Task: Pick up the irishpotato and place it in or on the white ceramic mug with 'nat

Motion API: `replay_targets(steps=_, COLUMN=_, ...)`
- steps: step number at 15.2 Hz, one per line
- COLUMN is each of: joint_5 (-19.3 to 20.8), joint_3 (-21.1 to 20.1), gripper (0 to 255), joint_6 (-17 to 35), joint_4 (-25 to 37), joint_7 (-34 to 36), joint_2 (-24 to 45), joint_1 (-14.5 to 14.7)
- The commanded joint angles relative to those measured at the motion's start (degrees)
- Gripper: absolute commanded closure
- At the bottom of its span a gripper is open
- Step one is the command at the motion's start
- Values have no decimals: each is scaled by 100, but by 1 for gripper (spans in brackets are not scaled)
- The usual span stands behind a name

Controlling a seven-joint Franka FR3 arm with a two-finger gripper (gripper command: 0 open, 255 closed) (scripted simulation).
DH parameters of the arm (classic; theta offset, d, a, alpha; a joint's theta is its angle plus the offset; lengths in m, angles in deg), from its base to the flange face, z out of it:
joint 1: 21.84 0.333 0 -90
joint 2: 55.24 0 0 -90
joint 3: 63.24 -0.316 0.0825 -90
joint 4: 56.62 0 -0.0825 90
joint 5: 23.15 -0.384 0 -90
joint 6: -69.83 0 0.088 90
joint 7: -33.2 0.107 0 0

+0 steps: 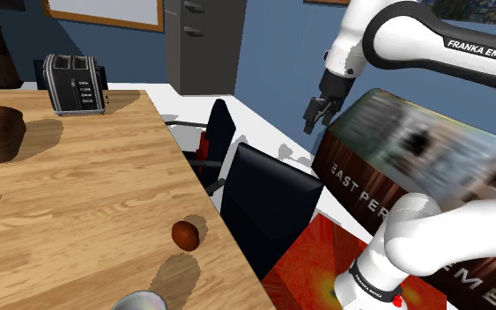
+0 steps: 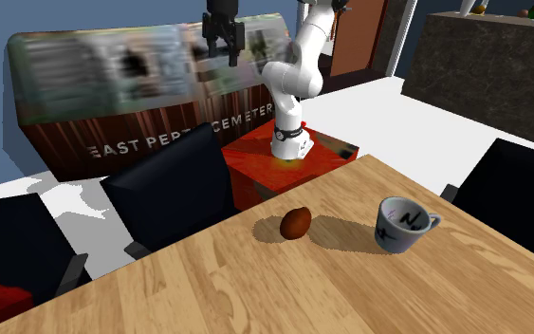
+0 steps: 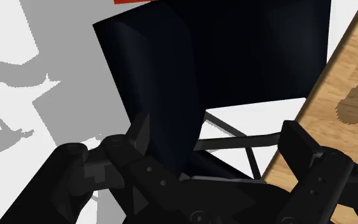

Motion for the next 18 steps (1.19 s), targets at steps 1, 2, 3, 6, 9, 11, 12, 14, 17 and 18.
replay_targets(steps=1, joint_5=0, joint_3=0, gripper=0, joint_6=0, joint_4=0, joint_7=0, joint_2=0, joint_1=0)
replay_targets(steps=2, joint_5=-50, joint_3=-87, gripper=0, joint_6=128, joint_4=-74, joint_7=72, joint_2=57, joint_1=44)
replay_targets(steps=3, joint_5=-99, joint_3=-173, gripper=0, joint_6=258, joint_4=-142, joint_7=145, joint_2=121, joint_1=88)
replay_targets(steps=6, joint_5=-235, joint_3=-436, gripper=0, joint_6=652, joint_4=-310, joint_7=359, joint_2=351, joint_1=220)
replay_targets(steps=9, joint_5=-353, joint_3=-705, gripper=0, joint_6=1051, joint_4=-423, joint_7=571, joint_2=637, joint_1=343)
replay_targets(steps=11, joint_5=-415, joint_3=-884, gripper=0, joint_6=1317, joint_4=-467, joint_7=715, joint_2=859, joint_1=422)
replay_targets(steps=12, joint_5=-441, joint_3=-975, gripper=0, joint_6=1450, joint_4=-480, joint_7=788, joint_2=979, joint_1=459)
replay_targets(steps=14, joint_5=-481, joint_3=-1158, gripper=0, joint_6=1714, joint_4=-487, joint_7=935, joint_2=1236, joint_1=526)
replay_targets(steps=17, joint_5=-505, joint_3=-1436, gripper=0, joint_6=2100, joint_4=-449, joint_7=1164, joint_2=1661, joint_1=611)
replay_targets(steps=18, joint_5=-501, joint_3=-1529, gripper=0, joint_6=2225, joint_4=-424, joint_7=1244, joint_2=1812, joint_1=635)
